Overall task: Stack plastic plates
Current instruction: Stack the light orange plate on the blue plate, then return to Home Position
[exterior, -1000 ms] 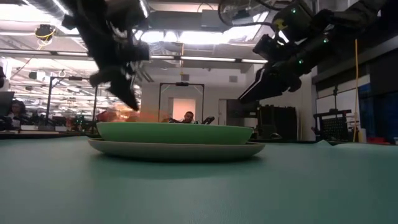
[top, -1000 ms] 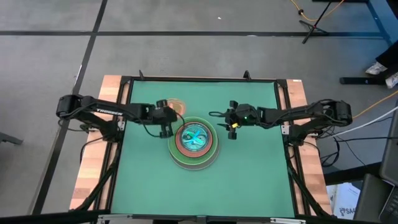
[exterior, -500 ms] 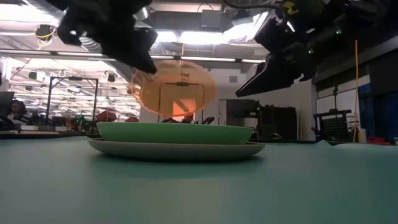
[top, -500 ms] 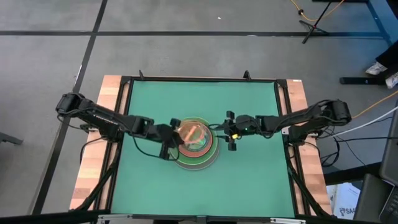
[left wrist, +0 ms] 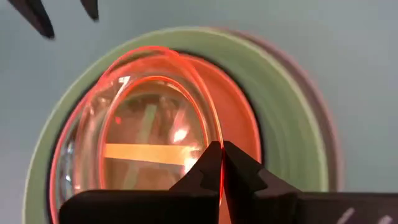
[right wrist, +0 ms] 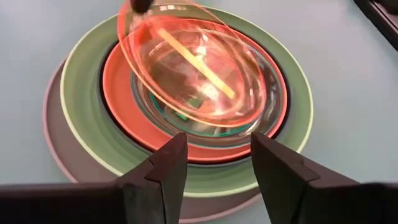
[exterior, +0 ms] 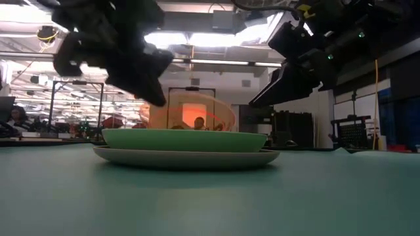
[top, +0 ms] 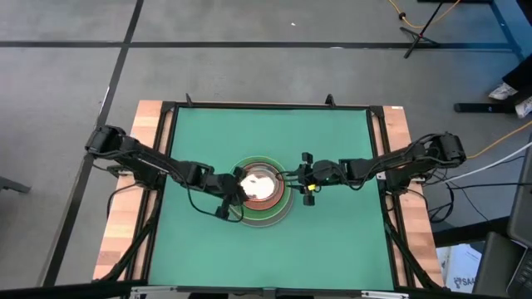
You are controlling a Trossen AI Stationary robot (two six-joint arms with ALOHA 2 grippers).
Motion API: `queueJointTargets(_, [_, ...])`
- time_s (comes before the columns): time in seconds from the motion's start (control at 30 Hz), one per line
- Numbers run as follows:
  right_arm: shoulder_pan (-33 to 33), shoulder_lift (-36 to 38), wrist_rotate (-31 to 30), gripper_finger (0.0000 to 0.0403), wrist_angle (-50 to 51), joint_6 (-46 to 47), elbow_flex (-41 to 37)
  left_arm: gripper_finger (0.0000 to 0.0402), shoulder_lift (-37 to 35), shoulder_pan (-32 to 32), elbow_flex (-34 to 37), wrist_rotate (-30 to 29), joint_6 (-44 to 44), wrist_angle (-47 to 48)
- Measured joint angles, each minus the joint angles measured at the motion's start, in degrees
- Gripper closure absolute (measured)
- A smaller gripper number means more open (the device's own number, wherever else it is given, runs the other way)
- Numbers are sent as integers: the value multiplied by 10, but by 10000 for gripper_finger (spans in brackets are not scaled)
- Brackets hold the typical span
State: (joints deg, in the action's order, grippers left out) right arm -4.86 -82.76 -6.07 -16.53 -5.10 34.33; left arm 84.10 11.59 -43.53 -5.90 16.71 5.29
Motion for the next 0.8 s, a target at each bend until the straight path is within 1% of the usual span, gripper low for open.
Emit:
queueJointTargets(0.07, [0,0,0,233,0,0,0,401,16,-4,0,-3,4,-3])
queueJointTargets(0.13, [0,0,0,233,0,5,0,401,32,-7,0,-18,4,-13])
queueJointTargets(0.27, [0,0,6,233,4,33,0,396,51,-8,0,-24,14,-18])
queueJointTargets(0.37, [0,0,6,233,7,35,0,371,55,-8,-3,-26,4,-18])
queueJointTargets(0.47, [0,0,-5,233,1,35,0,333,55,-8,-5,-40,-15,-17])
queueJointTargets(0.57, [0,0,-9,233,0,35,0,298,44,-6,-5,-41,-23,4])
queueJointTargets(0.63, [0,4,-9,233,1,35,0,284,28,-2,-5,-40,-34,15])
queueJointTargets(0.8, [0,22,-9,233,1,34,0,275,-23,5,-5,-40,-56,49])
